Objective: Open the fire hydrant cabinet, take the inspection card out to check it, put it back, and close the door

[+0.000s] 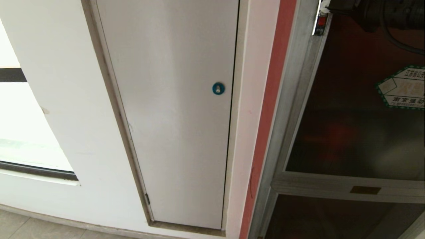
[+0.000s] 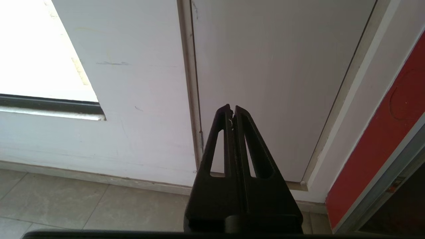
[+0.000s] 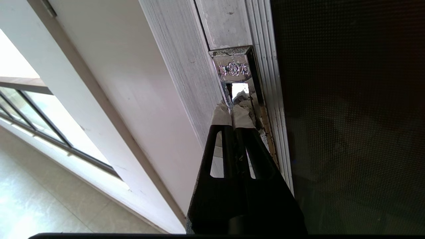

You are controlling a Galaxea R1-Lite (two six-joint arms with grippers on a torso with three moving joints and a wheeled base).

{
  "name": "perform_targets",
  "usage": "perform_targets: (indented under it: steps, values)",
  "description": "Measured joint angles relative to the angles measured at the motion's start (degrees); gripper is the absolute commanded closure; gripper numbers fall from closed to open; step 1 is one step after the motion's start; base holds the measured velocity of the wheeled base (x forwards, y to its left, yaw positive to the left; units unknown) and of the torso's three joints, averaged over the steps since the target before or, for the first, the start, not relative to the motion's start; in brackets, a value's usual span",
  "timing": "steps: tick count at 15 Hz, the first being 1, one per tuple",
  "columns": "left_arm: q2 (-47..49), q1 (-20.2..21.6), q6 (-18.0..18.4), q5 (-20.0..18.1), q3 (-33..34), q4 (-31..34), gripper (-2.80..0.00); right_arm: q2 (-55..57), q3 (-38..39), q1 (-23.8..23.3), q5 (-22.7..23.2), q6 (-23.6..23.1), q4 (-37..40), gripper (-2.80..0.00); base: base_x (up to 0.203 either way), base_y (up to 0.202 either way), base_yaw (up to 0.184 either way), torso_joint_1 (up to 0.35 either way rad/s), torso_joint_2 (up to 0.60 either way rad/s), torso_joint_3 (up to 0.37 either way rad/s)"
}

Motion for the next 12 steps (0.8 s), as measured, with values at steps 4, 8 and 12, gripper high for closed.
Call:
perform_targets:
  steps: [4, 8, 12]
  values:
    - [0.0, 0.0, 0.01, -0.02, 0.0, -0.01, 0.0, 0.63, -0.02, -0.49, 0.0, 0.0, -0.11, 0.0, 0.0, 0.0, 0.0, 0.0, 0.0, 0.0]
    - [0.0, 0.0, -0.01, 0.01, 0.0, -0.01, 0.0, 1.07, -0.02, -0.89, 0.0, -0.02, -0.16, 0.0, 0.0, 0.0, 0.0, 0.0, 0.0, 0.0]
    - [0.0, 0.0, -0.01, -0.01, 0.0, 0.0, 0.0, 1.4, -0.05, -1.2, -0.06, -0.02, -0.15, 0.0, 0.0, 0.0, 0.0, 0.0, 0.0, 0.0]
